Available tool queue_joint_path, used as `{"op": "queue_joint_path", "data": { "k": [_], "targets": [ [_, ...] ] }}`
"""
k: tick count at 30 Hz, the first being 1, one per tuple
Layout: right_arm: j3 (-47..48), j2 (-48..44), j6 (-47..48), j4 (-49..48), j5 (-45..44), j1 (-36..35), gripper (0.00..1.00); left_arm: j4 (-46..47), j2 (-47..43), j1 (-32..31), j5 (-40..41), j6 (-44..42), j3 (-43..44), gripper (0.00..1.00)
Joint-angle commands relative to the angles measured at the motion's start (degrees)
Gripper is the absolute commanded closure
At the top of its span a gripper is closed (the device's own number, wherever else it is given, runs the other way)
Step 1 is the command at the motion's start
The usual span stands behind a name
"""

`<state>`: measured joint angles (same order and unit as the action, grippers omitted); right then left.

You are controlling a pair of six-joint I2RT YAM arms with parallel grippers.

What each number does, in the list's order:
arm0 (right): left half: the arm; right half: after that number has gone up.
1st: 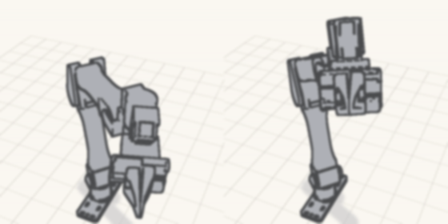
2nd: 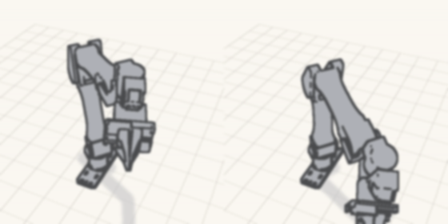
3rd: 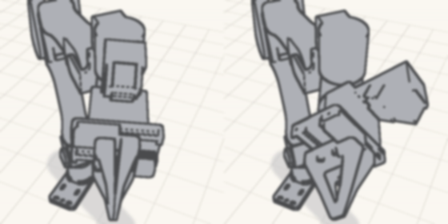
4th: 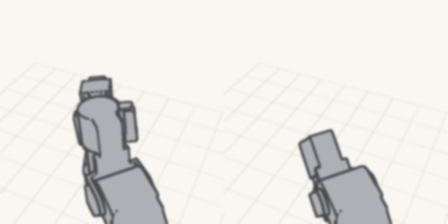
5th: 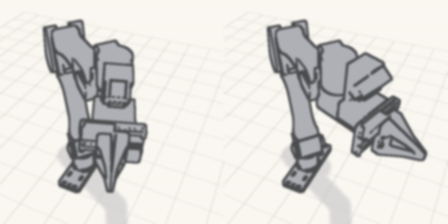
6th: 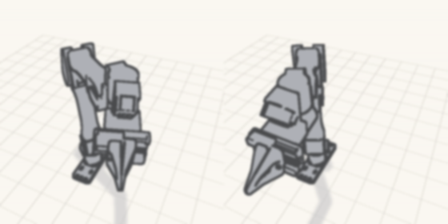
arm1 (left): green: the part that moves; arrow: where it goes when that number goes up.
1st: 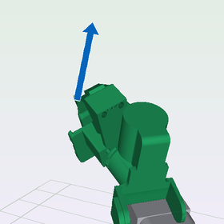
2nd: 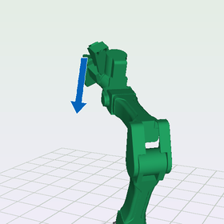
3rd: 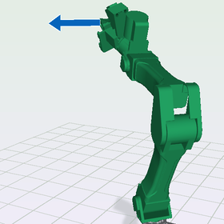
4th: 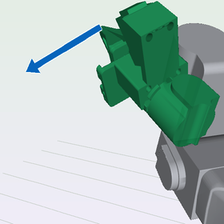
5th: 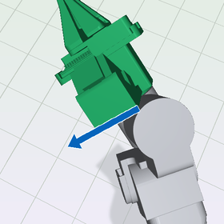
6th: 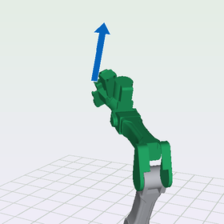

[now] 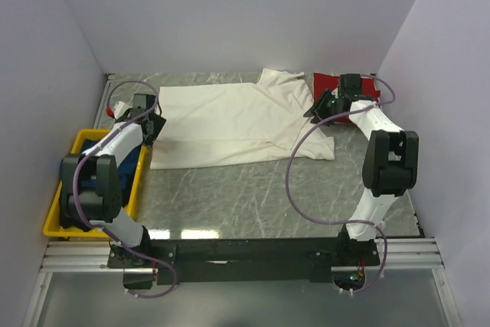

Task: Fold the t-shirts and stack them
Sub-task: Fold the tshirt

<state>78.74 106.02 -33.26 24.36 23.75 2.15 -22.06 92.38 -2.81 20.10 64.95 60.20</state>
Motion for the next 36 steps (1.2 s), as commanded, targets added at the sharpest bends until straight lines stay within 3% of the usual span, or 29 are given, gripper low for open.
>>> {"op": "queue_joint_path", "data": {
  "k": [1, 10, 31, 35, 36],
  "targets": [
    [-6.0, -6.9, 1.7, -3.3, -4.9, -4.5, 0.54, 3.9, -4.8, 0.0, -2.4, -2.2, -1.0, 0.34],
    [-14.7, -5.4, 2.4, -10.7, -9.2, -9.8, 0.55, 7.8, -9.1, -3.2, -6.8, -3.0, -5.3, 0.34],
    [-14.4, 0.7, 2.3, -11.5, -13.7, -13.7, 0.50, 9.6, -10.2, -4.8, -8.8, -3.9, -7.8, 0.35],
    [-13.5, 0.5, 1.5, -11.7, -12.9, -14.4, 0.61, 9.8, -10.2, -4.8, -9.0, -3.9, -7.8, 0.35],
    [-13.2, 0.4, 1.4, -11.6, -12.6, -14.5, 0.68, 9.8, -10.1, -4.8, -9.0, -3.9, -7.8, 0.35]
  ]
}}
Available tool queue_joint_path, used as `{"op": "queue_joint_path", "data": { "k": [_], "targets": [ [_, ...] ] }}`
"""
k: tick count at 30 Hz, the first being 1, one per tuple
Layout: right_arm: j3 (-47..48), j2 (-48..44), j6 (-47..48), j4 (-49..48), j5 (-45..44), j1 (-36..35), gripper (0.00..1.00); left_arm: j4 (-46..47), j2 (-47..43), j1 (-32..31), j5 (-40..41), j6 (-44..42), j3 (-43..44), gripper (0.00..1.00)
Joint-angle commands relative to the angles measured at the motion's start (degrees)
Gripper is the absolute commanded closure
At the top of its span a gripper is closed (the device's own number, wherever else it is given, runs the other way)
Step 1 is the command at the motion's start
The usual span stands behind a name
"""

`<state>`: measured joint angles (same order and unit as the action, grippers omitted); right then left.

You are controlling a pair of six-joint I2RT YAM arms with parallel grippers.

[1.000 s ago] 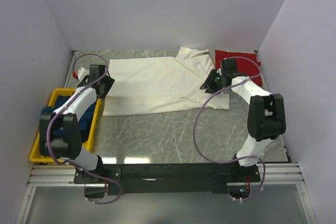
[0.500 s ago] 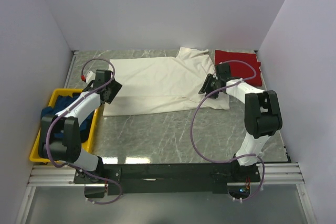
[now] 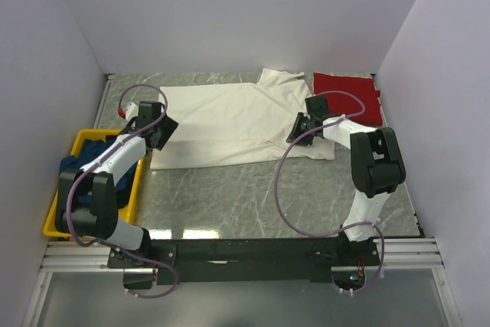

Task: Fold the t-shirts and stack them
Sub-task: Fold the tshirt

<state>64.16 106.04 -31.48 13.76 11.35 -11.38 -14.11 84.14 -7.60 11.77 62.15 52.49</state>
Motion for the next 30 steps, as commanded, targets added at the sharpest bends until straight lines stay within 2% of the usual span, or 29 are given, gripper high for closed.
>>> {"op": "queue_joint_path", "data": {
  "k": [1, 3, 9, 18, 30],
  "targets": [
    [2.1, 0.4, -0.4, -0.8, 0.1, -1.1, 0.72, 1.9, -1.9, -0.1, -0.8, -1.1, 0.0, 0.35],
    [2.9, 0.6, -0.9, -0.6, 1.0, -1.3, 0.82, 1.9, -1.9, -0.1, -0.9, -1.2, 0.0, 0.35],
    [7.9, 2.4, -1.4, 1.0, 1.8, -2.2, 0.95, 2.0, -1.4, -0.1, -1.5, -1.2, 0.2, 0.36],
    [23.2, 10.6, -2.2, 5.2, 3.1, -3.1, 0.97, 3.0, -1.2, -0.2, -2.9, -1.0, -0.8, 0.36],
    [35.7, 19.6, -1.9, 7.4, 1.9, -5.9, 0.97, 3.2, -0.5, -0.8, -3.2, -1.3, -1.8, 0.36]
  ]
}}
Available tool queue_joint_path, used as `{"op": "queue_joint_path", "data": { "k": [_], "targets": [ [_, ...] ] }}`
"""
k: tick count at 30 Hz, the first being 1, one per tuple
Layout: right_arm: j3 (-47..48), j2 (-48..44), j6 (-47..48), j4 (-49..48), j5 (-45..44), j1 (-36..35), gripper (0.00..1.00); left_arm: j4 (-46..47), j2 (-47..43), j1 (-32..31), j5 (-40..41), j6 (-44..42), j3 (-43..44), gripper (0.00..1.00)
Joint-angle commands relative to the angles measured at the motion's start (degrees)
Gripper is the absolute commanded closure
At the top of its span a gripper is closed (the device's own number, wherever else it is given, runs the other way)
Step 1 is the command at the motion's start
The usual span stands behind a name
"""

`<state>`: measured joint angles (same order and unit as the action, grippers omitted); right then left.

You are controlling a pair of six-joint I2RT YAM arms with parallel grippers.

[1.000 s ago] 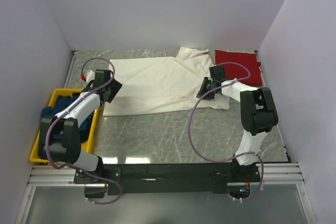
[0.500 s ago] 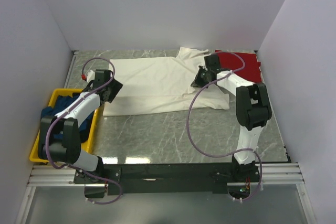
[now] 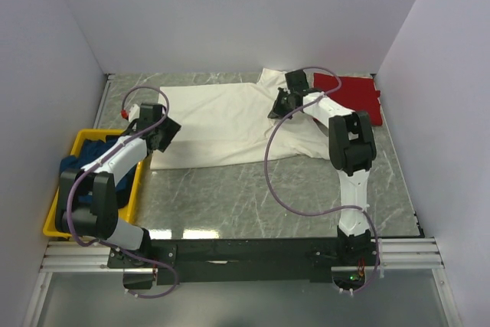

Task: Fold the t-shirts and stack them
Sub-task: Fold the tshirt

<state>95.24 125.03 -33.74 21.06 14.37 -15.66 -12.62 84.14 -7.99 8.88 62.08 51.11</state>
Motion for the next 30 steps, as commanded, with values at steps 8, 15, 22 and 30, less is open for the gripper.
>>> {"op": "queue_joint_path", "data": {
  "k": [8, 15, 22, 30],
  "targets": [
    [8.6, 3.6, 3.8, 3.3, -4.5, -3.2, 0.64, 1.7, -0.1, -0.5, -0.2, -1.1, -0.7, 0.36],
    [6.5, -1.4, 6.7, 5.7, -7.4, -3.1, 0.45, 1.7, -0.6, -0.6, -0.1, -0.8, -1.4, 0.36],
    [-16.8, -24.7, 1.8, -2.1, -5.0, 3.9, 0.44, 1.9, -5.0, -0.6, 0.3, -0.5, -5.3, 0.36],
    [-42.8, -41.0, 3.5, -7.7, -5.7, 15.4, 0.51, 2.9, -8.5, -1.7, -0.5, 0.1, -9.7, 0.36]
  ]
}}
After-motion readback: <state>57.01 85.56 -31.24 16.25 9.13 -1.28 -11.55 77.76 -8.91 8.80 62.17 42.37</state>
